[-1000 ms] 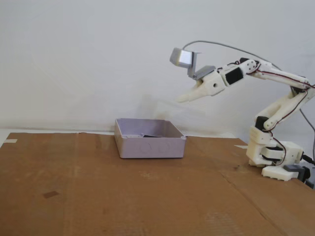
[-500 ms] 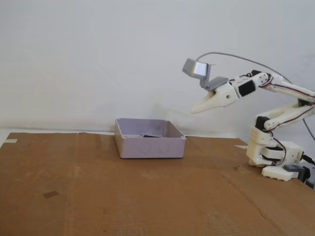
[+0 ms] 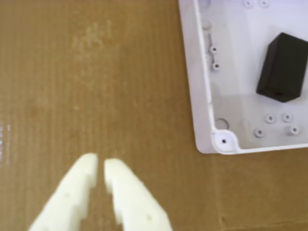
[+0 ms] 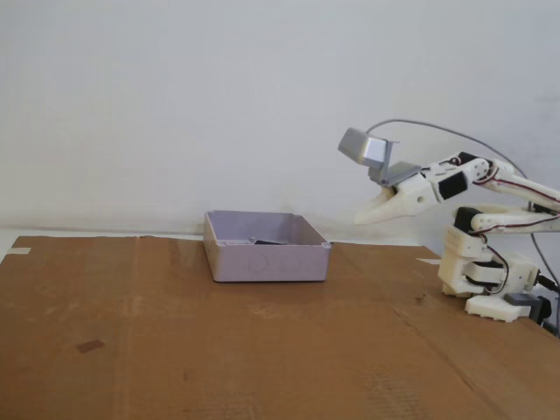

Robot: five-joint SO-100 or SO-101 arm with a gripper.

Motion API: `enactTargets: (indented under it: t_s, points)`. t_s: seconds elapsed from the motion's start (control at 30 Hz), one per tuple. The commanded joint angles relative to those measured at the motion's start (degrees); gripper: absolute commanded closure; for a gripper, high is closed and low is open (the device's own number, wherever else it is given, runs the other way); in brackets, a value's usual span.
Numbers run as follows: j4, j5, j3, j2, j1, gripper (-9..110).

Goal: Grasp a block and put it in the box.

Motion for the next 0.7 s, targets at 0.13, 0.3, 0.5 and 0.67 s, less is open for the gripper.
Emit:
enactTargets:
  t_s: [0.13, 0.3, 0.5, 0.67]
  points:
    - [-0.6, -0.3, 2.4, 6.8, -1.8, 101]
    - [-0.6, -0.3, 5.1, 9.3, -2.8, 101]
    - [-0.4, -0.3, 8.6, 13.1, -2.9, 101]
    - [-0.2, 0.2, 11.6, 16.7, -2.9, 101]
